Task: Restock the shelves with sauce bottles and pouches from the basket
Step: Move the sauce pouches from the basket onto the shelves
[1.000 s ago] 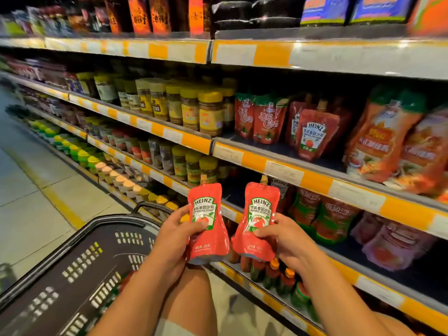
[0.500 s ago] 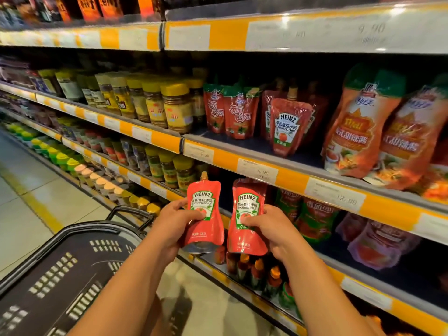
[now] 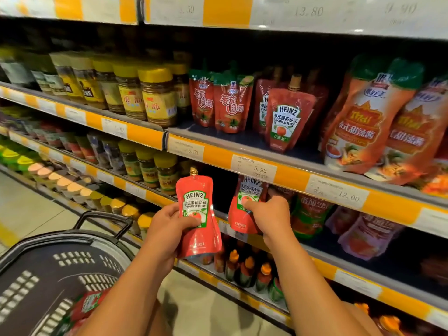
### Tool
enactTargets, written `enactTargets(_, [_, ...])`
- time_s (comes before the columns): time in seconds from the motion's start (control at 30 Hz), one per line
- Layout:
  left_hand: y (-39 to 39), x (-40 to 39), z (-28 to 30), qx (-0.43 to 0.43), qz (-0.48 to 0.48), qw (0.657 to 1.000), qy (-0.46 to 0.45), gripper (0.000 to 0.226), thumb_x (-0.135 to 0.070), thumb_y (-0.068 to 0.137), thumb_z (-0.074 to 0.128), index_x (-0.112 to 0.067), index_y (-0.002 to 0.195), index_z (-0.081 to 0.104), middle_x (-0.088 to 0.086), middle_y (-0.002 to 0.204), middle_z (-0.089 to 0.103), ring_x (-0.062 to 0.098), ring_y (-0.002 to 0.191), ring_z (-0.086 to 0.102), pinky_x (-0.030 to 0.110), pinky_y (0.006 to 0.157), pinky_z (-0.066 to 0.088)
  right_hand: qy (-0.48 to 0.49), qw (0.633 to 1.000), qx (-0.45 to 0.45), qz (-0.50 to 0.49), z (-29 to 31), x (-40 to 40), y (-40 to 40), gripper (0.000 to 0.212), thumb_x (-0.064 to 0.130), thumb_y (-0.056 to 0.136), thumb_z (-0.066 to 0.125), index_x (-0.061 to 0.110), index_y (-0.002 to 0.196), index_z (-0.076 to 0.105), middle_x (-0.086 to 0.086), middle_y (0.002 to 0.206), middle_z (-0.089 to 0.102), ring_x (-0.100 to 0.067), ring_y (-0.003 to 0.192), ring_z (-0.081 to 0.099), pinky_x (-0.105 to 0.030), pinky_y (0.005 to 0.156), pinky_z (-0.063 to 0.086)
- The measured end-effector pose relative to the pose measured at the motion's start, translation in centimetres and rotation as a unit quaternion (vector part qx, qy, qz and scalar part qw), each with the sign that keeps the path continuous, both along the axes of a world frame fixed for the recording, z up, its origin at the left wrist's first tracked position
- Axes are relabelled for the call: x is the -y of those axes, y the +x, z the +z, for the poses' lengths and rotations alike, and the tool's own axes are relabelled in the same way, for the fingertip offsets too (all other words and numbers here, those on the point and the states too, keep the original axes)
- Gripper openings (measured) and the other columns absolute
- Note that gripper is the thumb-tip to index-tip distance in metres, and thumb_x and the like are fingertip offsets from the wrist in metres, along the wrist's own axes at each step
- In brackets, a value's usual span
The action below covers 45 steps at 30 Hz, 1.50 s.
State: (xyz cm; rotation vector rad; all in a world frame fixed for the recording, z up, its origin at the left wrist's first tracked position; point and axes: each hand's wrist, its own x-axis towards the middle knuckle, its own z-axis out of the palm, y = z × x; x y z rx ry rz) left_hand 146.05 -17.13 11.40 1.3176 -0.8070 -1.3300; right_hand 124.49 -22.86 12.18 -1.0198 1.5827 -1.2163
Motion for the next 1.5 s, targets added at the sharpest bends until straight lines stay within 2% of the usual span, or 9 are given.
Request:
enactTargets(0.23, [-0.7, 1.8, -0.3, -0.022, -0.005, 1.0, -0.014, 0.041, 0.005, 0.082, 0.076, -0.016, 0.117, 0.07, 0.005, 0.101, 0.08, 0.025, 0.086, 0.079, 0.031, 0.059, 0.061, -0.045, 0.996, -0.07, -0.041, -1.4, 1.8, 0.3, 0.029, 0.03, 0.079, 0.088, 0.03, 0.093, 0.063, 0.013, 0.086, 0.067, -0.011, 0.082, 0.065, -0.033, 0.074, 0.054])
enactTargets(0.3, [-0.7, 2.2, -0.5, -0.028, -0.006, 0.999, -0.015, 0.043, 0.005, 0.083, 0.077, -0.016, 0.119, 0.069, 0.004, 0.102, 0.08, 0.025, 0.088, 0.079, 0.031, 0.061, 0.061, -0.025, 0.995, -0.082, -0.057, -1.8, 2.4, 0.3, 0.025, 0.028, 0.08, 0.087, 0.022, 0.079, 0.062, 0.005, 0.083, 0.07, -0.01, 0.072, 0.062, -0.039, 0.075, 0.059])
enactTargets(0.37, [-0.7, 2.6, -0.7, -0.034, -0.003, 0.999, -0.012, 0.044, 0.005, 0.083, 0.077, -0.017, 0.119, 0.068, 0.002, 0.103, 0.08, 0.024, 0.088, 0.079, 0.032, 0.061, 0.061, -0.006, 0.994, -0.079, -0.071, -2.0, 3.0, 0.2, 0.022, 0.028, 0.082, 0.085, 0.021, 0.089, 0.065, -0.005, 0.086, 0.072, -0.02, 0.07, 0.063, -0.042, 0.074, 0.059])
enactTargets(0.43, [-0.6, 3.0, -0.7, -0.03, -0.002, 0.999, -0.013, 0.045, 0.006, 0.083, 0.077, -0.017, 0.12, 0.067, 0.002, 0.104, 0.08, 0.024, 0.09, 0.079, 0.033, 0.063, 0.062, -0.011, 0.995, -0.067, -0.076, -2.0, 3.3, 0.1, 0.041, 0.032, 0.082, 0.085, 0.031, 0.117, 0.063, -0.002, 0.095, 0.072, -0.02, 0.077, 0.065, -0.034, 0.071, 0.055])
enactTargets(0.6, [-0.3, 3.9, -1.1, -0.024, 0.004, 1.0, -0.011, 0.046, 0.006, 0.083, 0.078, -0.016, 0.122, 0.066, 0.001, 0.105, 0.08, 0.023, 0.092, 0.078, 0.033, 0.066, 0.062, -0.033, 0.994, -0.071, -0.076, -2.6, 3.6, 0.3, 0.053, 0.034, 0.082, 0.087, 0.024, 0.129, 0.064, 0.003, 0.123, 0.068, -0.024, 0.111, 0.064, -0.039, 0.095, 0.054])
enactTargets(0.7, [-0.2, 4.3, -1.4, -0.026, 0.009, 1.0, -0.008, 0.047, 0.007, 0.082, 0.078, -0.015, 0.123, 0.066, 0.002, 0.105, 0.08, 0.023, 0.092, 0.078, 0.032, 0.065, 0.061, -0.004, 0.993, -0.099, -0.063, -3.1, 3.7, 0.3, 0.039, 0.028, 0.084, 0.083, 0.024, 0.119, 0.066, -0.001, 0.108, 0.07, -0.027, 0.103, 0.067, -0.035, 0.085, 0.054])
enactTargets(1.0, [-0.1, 4.7, -1.7, -0.022, 0.017, 1.0, -0.013, 0.045, 0.008, 0.081, 0.078, -0.018, 0.117, 0.067, -0.001, 0.102, 0.08, 0.021, 0.091, 0.078, 0.033, 0.068, 0.063, -0.037, 0.982, -0.175, -0.061, -5.2, 3.2, 2.2, 0.048, 0.029, 0.087, 0.08, 0.017, 0.131, 0.067, -0.005, 0.102, 0.076, -0.028, 0.089, 0.07, -0.043, 0.081, 0.06])
enactTargets(1.27, [0.9, 4.4, -1.5, -0.02, 0.021, 0.999, -0.015, 0.045, 0.008, 0.081, 0.078, -0.02, 0.114, 0.067, -0.001, 0.1, 0.08, 0.021, 0.089, 0.079, 0.031, 0.064, 0.062, -0.075, 0.98, -0.171, -0.064, -6.2, 3.0, 2.7, 0.047, 0.032, 0.088, 0.079, 0.023, 0.131, 0.063, -0.005, 0.109, 0.074, -0.032, 0.097, 0.07, -0.045, 0.084, 0.06])
enactTargets(1.5, [0.9, 3.9, -1.6, -0.015, 0.016, 1.0, -0.019, 0.044, 0.008, 0.082, 0.078, -0.024, 0.111, 0.067, -0.002, 0.101, 0.08, 0.02, 0.09, 0.078, 0.038, 0.071, 0.062, -0.09, 0.979, -0.17, -0.064, -6.1, 3.8, 2.6, 0.048, 0.027, 0.091, 0.078, 0.018, 0.135, 0.062, -0.01, 0.117, 0.073, -0.031, 0.107, 0.069, -0.034, 0.085, 0.055])
